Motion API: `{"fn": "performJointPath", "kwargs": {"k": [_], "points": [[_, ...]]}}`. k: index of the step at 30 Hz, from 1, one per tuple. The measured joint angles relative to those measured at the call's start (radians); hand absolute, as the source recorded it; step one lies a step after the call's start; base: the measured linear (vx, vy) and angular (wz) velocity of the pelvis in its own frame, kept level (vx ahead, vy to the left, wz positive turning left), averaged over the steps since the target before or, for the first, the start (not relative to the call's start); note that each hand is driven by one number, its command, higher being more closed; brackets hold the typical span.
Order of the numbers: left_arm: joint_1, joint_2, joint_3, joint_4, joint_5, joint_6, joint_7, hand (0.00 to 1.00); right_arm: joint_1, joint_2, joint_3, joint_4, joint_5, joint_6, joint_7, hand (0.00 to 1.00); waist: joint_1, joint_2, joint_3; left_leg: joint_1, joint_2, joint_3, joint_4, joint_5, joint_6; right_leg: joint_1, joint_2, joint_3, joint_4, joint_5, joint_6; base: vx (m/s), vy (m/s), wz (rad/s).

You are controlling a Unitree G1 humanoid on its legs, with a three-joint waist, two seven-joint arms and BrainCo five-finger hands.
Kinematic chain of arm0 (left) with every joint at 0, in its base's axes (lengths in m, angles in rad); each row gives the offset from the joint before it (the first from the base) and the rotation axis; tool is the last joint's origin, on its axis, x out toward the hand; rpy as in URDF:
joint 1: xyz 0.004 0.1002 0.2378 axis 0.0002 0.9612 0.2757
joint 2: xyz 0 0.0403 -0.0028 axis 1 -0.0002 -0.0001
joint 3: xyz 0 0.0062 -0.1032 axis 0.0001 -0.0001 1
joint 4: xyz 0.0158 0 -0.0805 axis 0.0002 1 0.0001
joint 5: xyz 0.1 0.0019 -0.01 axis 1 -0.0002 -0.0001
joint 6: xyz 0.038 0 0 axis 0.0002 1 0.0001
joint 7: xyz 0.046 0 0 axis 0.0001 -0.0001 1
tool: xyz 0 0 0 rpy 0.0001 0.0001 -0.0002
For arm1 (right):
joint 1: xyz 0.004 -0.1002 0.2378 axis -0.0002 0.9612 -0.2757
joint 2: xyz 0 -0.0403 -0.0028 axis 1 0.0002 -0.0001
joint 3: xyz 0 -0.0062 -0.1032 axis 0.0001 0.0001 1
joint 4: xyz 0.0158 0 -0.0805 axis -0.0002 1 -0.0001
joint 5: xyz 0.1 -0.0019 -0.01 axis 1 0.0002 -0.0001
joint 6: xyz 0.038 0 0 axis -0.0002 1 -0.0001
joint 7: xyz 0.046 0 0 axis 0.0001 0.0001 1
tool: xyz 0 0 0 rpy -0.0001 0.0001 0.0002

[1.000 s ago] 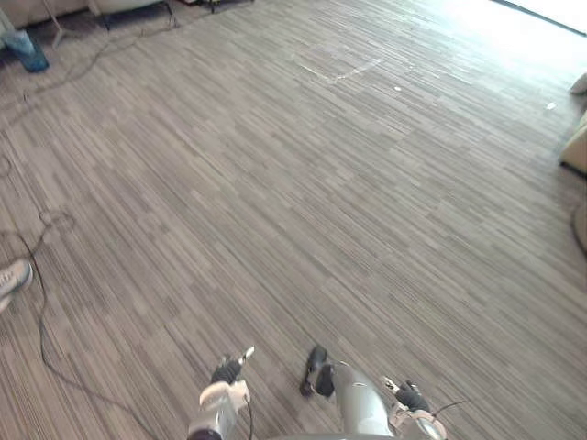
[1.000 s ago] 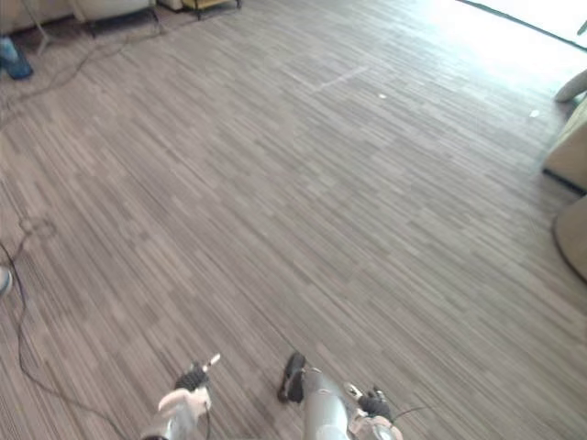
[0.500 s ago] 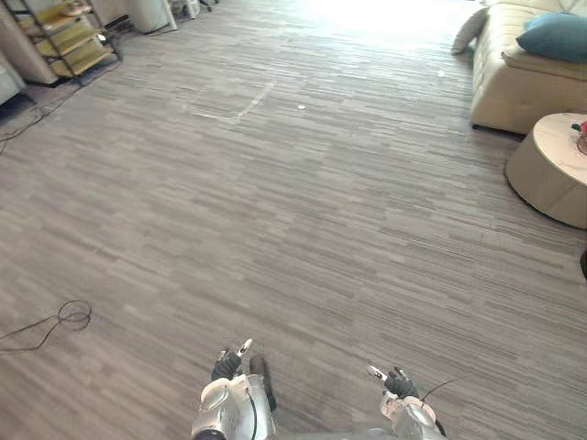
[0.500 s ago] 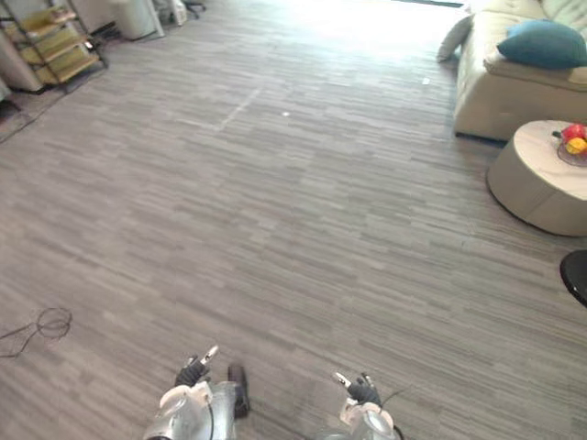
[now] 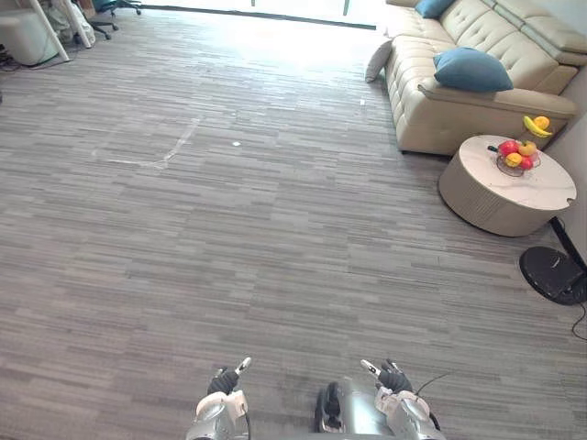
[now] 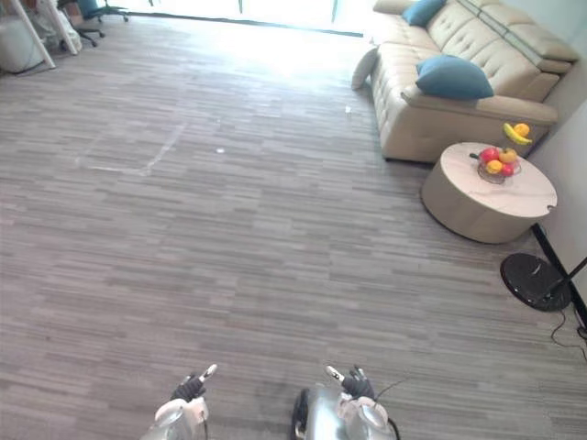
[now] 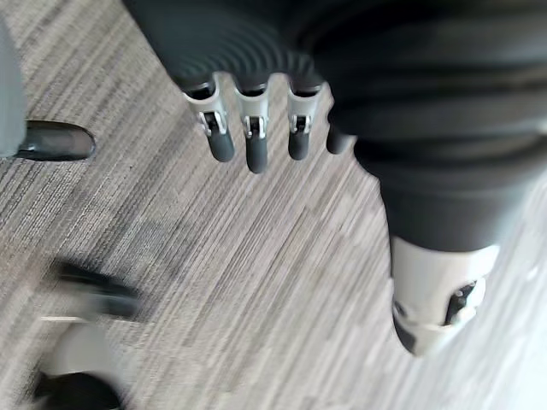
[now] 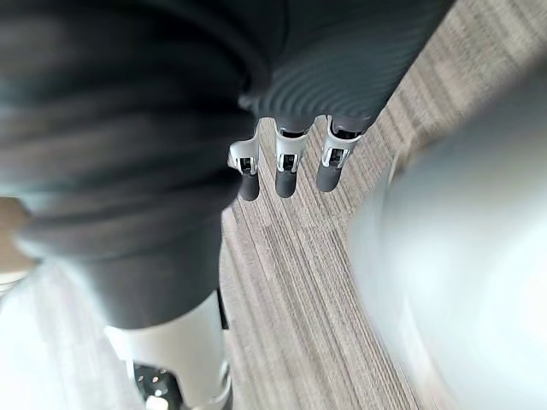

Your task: Pick up cushions and gather them together orderly.

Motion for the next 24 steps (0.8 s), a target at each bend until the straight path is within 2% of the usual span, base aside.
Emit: {"fn": "performJointPath", "kwargs": {"k": [1,2,3,4,5,6,7,8,9,11,12,13,14,16,17,18,19,20,21,22,23,24], "points": [[0.001,-0.013,0.0,0.001,0.005,0.0,0.0,0.0,0.001,-0.018,-0.003,0.001,-0.001,0.0,0.001,0.0,-0.002,0.028,0.007,0.022,0.011,-0.014,0.003,0.001,0.001,-0.005,0.011,-0.005,0.053,-0.042,-0.002,0.59,-0.129,0.22],[0.001,-0.028,0.003,0.0,0.019,0.0,-0.002,0.0,-0.002,-0.029,-0.007,0.001,-0.001,0.001,0.0,0.0,0.001,0.053,0.006,0.018,0.03,-0.025,0.053,0.006,-0.007,-0.02,0.012,-0.005,0.123,-0.111,-0.012,0.56,-0.173,-0.21],[0.003,-0.035,0.008,0.001,0.021,0.003,-0.001,0.0,-0.001,-0.038,-0.008,-0.003,-0.001,0.001,0.001,0.0,-0.002,0.074,0.006,-0.008,0.057,-0.039,0.164,0.005,-0.009,-0.012,0.02,-0.002,0.165,-0.17,-0.014,0.55,-0.204,-0.26],[0.003,-0.038,0.008,0.001,0.023,0.004,-0.001,0.0,0.001,-0.041,-0.01,-0.007,0.0,0.0,0.0,0.0,-0.007,0.084,0.005,-0.04,0.079,-0.053,0.251,0.011,-0.026,0.002,0.03,0.002,0.169,-0.19,-0.018,0.54,-0.205,-0.22],[0.003,-0.038,0.014,-0.005,0.024,0.004,-0.001,0.0,0.0,-0.039,-0.006,-0.009,0.001,0.001,0.0,0.0,-0.018,0.09,0.002,-0.132,0.124,-0.095,0.472,0.06,-0.126,0.034,0.048,0.002,0.162,-0.225,-0.019,0.63,-0.218,-0.11],[0.009,-0.036,0.022,-0.02,0.024,0.004,-0.003,0.0,-0.002,-0.038,0.006,-0.011,0.004,-0.001,-0.002,0.0,-0.029,0.095,0.007,-0.254,0.182,-0.13,0.73,0.148,-0.229,0.09,0.079,0.011,0.126,-0.243,-0.026,0.52,-0.166,-0.16],[0.008,-0.036,0.03,-0.027,0.024,0.004,-0.003,0.0,-0.003,-0.038,0.015,-0.01,0.005,-0.001,-0.005,0.0,-0.027,0.094,0.013,-0.308,0.215,-0.117,0.849,0.142,-0.216,0.13,0.098,0.017,0.099,-0.246,-0.036,0.61,-0.16,-0.42],[0.013,-0.036,0.047,-0.056,0.021,0.002,0.0,0.0,-0.012,-0.038,0.041,-0.01,0.01,0.0,-0.009,0.0,-0.016,0.085,0.025,-0.385,0.259,-0.072,0.995,0.1,-0.161,0.214,0.126,0.046,0.044,-0.258,-0.063,0.4,-0.061,-0.62],[0.014,-0.032,0.051,-0.072,0.02,0.0,0.0,0.0,-0.008,-0.036,0.061,-0.009,0.011,0.001,-0.009,0.0,0.001,0.074,0.029,-0.43,0.27,-0.044,1.014,0.071,-0.134,0.271,0.134,0.069,0.009,-0.264,-0.069,0.49,-0.042,-0.92],[0.012,-0.036,0.056,-0.103,0.015,-0.007,0.0,0.0,-0.003,-0.029,0.081,-0.007,0.01,0.005,-0.01,0.0,0.032,0.054,0.03,-0.523,0.271,0.027,0.899,0.026,-0.091,0.379,0.134,0.126,-0.064,-0.27,-0.048,0.51,0.022,-1.06],[0.012,-0.038,0.055,-0.104,0.015,-0.017,0.0,0.0,-0.004,-0.024,0.08,-0.008,0.01,0.007,-0.014,0.0,0.036,0.059,0.026,-0.575,0.27,0.046,0.769,0.017,-0.073,0.425,0.13,0.16,-0.085,-0.287,-0.03,0.46,0.074,-0.86],[0.012,-0.038,0.056,-0.105,0.015,-0.018,0.0,0.0,-0.004,-0.023,0.08,-0.008,0.01,0.008,-0.015,0.0,0.036,0.062,0.024,-0.591,0.268,0.045,0.724,0.016,-0.071,0.441,0.127,0.172,-0.092,-0.294,-0.026,0.51,0.132,-0.77],[0.011,-0.038,0.056,-0.109,0.016,-0.021,0.0,0.0,-0.003,-0.022,0.08,-0.009,0.009,0.009,-0.018,0.0,0.036,0.065,0.023,-0.625,0.253,0.037,0.612,0.019,-0.071,0.481,0.116,0.198,-0.114,-0.311,-0.006,0.56,0.196,-0.55],[0.012,-0.038,0.055,-0.11,0.016,-0.022,0.0,0.0,0.001,-0.017,0.081,-0.008,0.007,0.01,-0.019,0.0,0.037,0.061,0.021,-0.658,0.208,0.009,0.4,0.06,-0.085,0.553,0.085,0.226,-0.167,-0.338,0.026,0.66,0.291,-0.47],[0.012,-0.038,0.054,-0.111,0.015,-0.022,0.0,0.0,0.001,-0.016,0.083,-0.007,0.007,0.01,-0.019,0.0,0.037,0.064,0.017,-0.679,0.184,-0.022,0.287,0.101,-0.094,0.595,0.068,0.239,-0.199,-0.356,0.048,0.63,0.35,-0.33],[0.011,-0.037,0.051,-0.112,0.015,-0.022,0.0,0.0,0.002,-0.016,0.086,-0.005,0.007,0.01,-0.019,0.0,0.038,0.065,0.007,-0.694,0.174,-0.026,0.235,0.156,-0.088,0.619,0.057,0.247,-0.221,-0.372,0.067,0.95,0.534,-0.5],[0.01,-0.023,0.017,-0.109,0.015,-0.021,0.001,0.0,0.013,-0.008,0.089,0.013,0.004,0.012,-0.019,0.0,0.057,0.038,-0.028,-0.688,0.131,-0.014,0.244,0.282,-0.023,0.63,0.009,0.28,-0.204,-0.382,0.086,0.57,0.327,-0.4],[0.011,-0.014,0.01,-0.109,0.015,-0.019,0.001,0.0,0.015,-0.001,0.089,0.012,0.003,0.013,-0.018,0.0,0.058,0.024,-0.036,-0.688,0.117,-0.009,0.251,0.269,-0.009,0.619,-0.009,0.287,-0.184,-0.376,0.093,0.7,0.393,-0.32],[0.011,-0.008,0.001,-0.109,0.015,-0.018,0.002,0.0,0.02,0.008,0.089,0.006,0.002,0.014,-0.017,0.0,0.058,0.012,-0.043,-0.69,0.107,0.001,0.277,0.244,0.02,0.593,-0.029,0.297,-0.13,-0.358,0.119,0.55,0.323,0.0],[0.011,0.004,-0.009,-0.105,0.016,-0.018,0.001,0.0,0.032,0.025,0.087,0.007,0.002,0.016,-0.016,0.0,0.059,-0.013,-0.049,-0.664,0.08,0.015,0.322,0.19,0.042,0.561,-0.058,0.314,0.01,-0.325,0.174,0.69,0.402,-0.01],[0.01,0.009,-0.015,-0.103,0.016,-0.019,0.001,0.0,0.035,0.03,0.086,0.005,0.001,0.017,-0.016,0.0,0.06,-0.023,-0.048,-0.639,0.067,0.019,0.33,0.161,0.046,0.527,-0.065,0.324,0.111,-0.302,0.192,0.78,0.429,-0.17],[0.012,0.017,-0.022,-0.098,0.015,-0.017,0.003,0.0,0.028,0.032,0.092,0.003,0.0,0.017,-0.013,0.0,0.063,-0.031,-0.044,-0.575,0.053,0.04,0.327,0.111,0.05,0.413,-0.074,0.342,0.386,-0.208,0.24,0.61,0.306,-0.33]]}}
